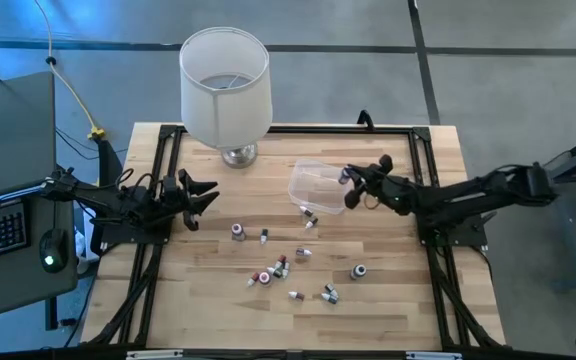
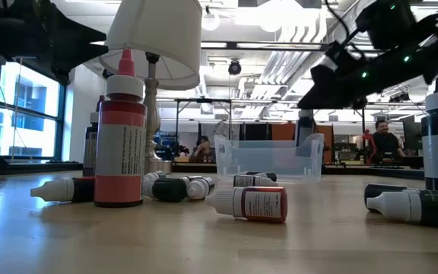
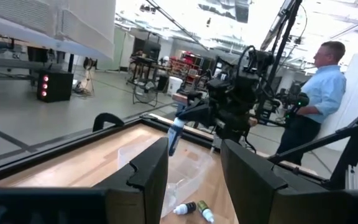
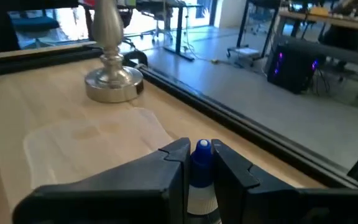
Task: Pick & Place food coloring
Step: Put the large blue food coloring bottle into the transparent bin
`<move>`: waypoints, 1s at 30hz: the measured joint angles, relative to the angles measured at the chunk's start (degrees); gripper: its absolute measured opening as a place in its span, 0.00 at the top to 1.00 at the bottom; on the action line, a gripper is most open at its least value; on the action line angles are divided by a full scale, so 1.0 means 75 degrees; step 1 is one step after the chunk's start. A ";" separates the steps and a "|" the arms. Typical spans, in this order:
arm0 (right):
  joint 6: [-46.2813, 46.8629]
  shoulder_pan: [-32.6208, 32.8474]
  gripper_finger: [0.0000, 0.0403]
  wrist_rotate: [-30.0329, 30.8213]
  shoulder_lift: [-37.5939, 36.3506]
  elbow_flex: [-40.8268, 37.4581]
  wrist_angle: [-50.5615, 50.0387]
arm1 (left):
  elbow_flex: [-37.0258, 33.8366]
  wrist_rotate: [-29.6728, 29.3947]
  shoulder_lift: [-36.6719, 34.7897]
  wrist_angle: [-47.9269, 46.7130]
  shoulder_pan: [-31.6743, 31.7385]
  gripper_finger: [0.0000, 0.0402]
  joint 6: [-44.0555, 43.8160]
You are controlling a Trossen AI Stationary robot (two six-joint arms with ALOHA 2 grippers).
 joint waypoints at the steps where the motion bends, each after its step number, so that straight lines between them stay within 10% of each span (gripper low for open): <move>1: 0.0094 -0.0079 0.89 -0.0048 0.0162 0.0003 0.0054 | 0.0000 0.0004 0.0000 -0.0001 0.0000 0.63 0.0000; 30: 0.0521 -0.0311 0.91 -0.0569 0.0925 0.0006 0.0424 | 0.0000 0.0085 0.0000 -0.0053 0.0000 0.63 0.0001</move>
